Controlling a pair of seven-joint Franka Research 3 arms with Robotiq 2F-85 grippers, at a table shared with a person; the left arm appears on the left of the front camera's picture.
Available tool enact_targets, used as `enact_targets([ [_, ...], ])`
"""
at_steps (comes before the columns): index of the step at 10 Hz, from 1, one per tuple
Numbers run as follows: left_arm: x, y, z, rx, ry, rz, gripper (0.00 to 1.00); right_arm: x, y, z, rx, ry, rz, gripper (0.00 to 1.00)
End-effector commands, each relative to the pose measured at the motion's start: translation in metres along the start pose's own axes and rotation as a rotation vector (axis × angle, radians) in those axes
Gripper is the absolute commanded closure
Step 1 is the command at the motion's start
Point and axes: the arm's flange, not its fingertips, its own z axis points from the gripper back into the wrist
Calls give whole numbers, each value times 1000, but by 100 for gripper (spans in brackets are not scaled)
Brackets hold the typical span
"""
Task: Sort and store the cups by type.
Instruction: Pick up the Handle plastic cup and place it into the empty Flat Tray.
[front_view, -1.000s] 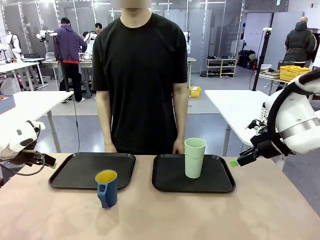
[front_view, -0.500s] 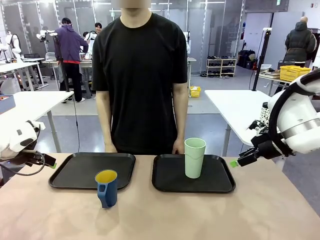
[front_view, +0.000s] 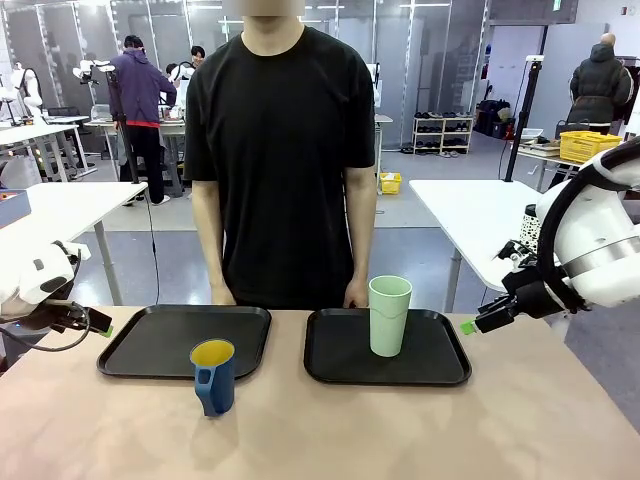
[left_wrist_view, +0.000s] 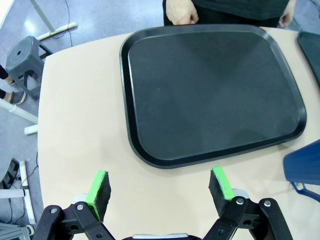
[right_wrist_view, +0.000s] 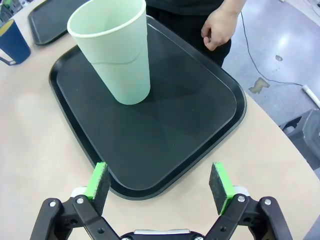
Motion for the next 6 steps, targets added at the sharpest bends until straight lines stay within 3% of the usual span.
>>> enact_targets([
  [1, 1, -1, 0, -1, 0, -2, 0, -1, -4, -3, 1, -26, 17, 0],
  [6, 1, -1, 0, -1, 0, -2, 0, -1, -4, -3, 1, -26, 17, 0],
])
